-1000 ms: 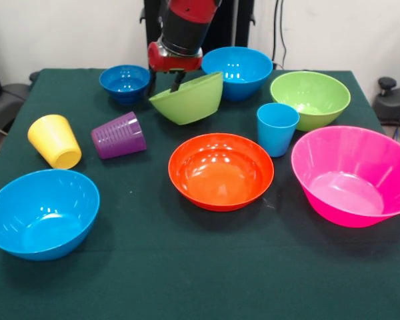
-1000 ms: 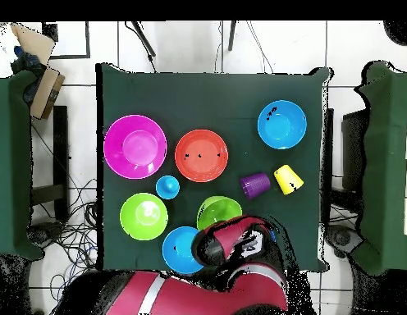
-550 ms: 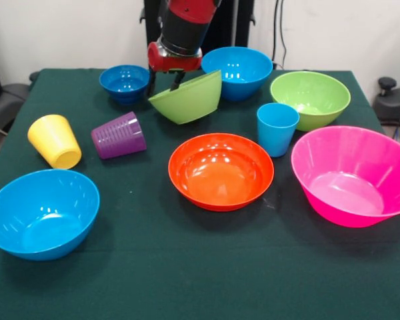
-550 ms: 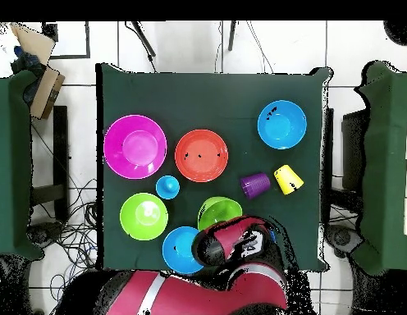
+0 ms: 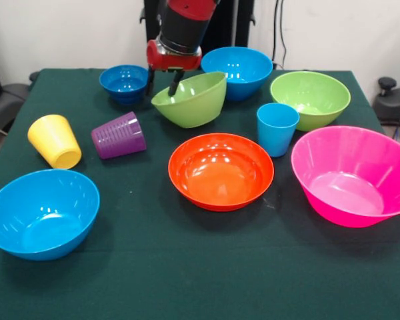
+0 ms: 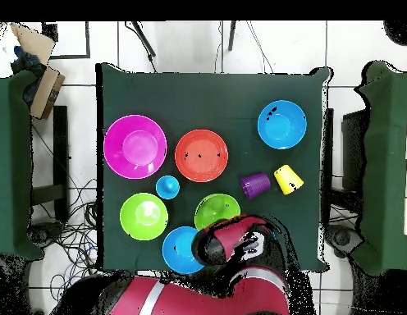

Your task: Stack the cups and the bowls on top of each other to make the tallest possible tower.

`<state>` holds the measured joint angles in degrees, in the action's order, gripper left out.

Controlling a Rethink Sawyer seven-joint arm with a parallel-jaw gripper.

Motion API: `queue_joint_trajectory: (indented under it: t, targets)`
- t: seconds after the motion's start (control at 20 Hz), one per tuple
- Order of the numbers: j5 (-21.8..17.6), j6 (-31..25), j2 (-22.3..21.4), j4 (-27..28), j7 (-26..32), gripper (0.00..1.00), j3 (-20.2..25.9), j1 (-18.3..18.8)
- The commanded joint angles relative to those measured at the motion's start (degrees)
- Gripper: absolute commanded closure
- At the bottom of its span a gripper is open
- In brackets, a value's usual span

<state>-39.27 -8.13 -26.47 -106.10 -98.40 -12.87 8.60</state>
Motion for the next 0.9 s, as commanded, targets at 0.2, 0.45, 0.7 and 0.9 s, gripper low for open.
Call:
queue_joint_trajectory:
  t: [0.2,0.45,0.7,0.9]
  targets:
    - [4.62,-8.28,-4.17,3.16,-1.48,0.0,10.08,2.61]
    - [5.89,-8.93,-5.44,2.07,-1.83,0.0,11.77,4.21]
    - [6.5,-9.09,-5.94,1.39,-1.6,0.0,13.22,5.52]
    - [6.35,-9.51,-6.24,1.38,-1.24,0.0,13.91,5.95]
